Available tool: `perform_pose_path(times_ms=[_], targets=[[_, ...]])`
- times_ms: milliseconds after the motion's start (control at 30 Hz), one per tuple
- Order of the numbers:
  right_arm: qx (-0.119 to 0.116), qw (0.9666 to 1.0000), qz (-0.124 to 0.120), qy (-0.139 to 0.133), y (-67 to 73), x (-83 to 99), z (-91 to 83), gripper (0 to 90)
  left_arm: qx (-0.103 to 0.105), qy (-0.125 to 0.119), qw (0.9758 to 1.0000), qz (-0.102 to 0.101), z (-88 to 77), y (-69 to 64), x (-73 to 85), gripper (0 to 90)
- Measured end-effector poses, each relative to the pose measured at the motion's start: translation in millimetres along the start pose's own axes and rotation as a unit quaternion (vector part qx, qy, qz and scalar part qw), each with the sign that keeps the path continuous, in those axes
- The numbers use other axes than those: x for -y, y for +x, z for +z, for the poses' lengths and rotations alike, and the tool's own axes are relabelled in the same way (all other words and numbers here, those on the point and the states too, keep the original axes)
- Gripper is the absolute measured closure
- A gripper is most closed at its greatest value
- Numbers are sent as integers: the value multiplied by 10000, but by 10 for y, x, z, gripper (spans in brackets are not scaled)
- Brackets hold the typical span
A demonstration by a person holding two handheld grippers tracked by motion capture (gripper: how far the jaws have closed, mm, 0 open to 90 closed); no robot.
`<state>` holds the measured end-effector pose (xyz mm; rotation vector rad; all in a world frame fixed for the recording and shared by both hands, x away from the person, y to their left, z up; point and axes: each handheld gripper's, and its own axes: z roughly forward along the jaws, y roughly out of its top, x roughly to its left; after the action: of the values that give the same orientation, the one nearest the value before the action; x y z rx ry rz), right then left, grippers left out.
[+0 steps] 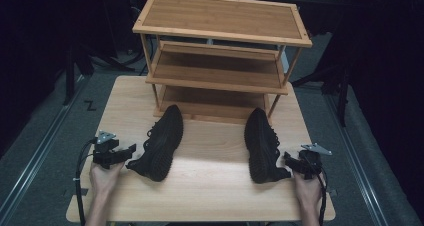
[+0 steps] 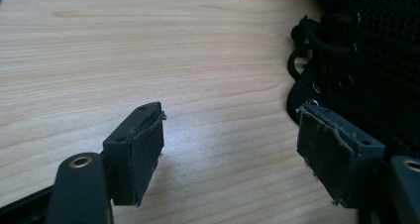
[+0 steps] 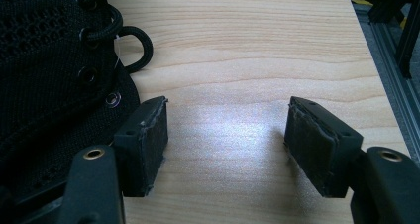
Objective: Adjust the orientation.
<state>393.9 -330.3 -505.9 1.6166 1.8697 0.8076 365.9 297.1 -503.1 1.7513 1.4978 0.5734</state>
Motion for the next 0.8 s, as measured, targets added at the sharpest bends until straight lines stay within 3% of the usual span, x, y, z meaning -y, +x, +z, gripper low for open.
perform_pose_path(times_ms=[367,567,800], targets=[[-5,10000,-22,-5,-1,0,0,335,275,215,9993,106,108,-95,23,269],[-11,10000,-26,-3,0,1,-1,335,394,321,9980,382,167,-222,-23,271],[-12,10000,-26,-3,0,1,-1,334,532,355,9970,446,207,-312,-50,302]])
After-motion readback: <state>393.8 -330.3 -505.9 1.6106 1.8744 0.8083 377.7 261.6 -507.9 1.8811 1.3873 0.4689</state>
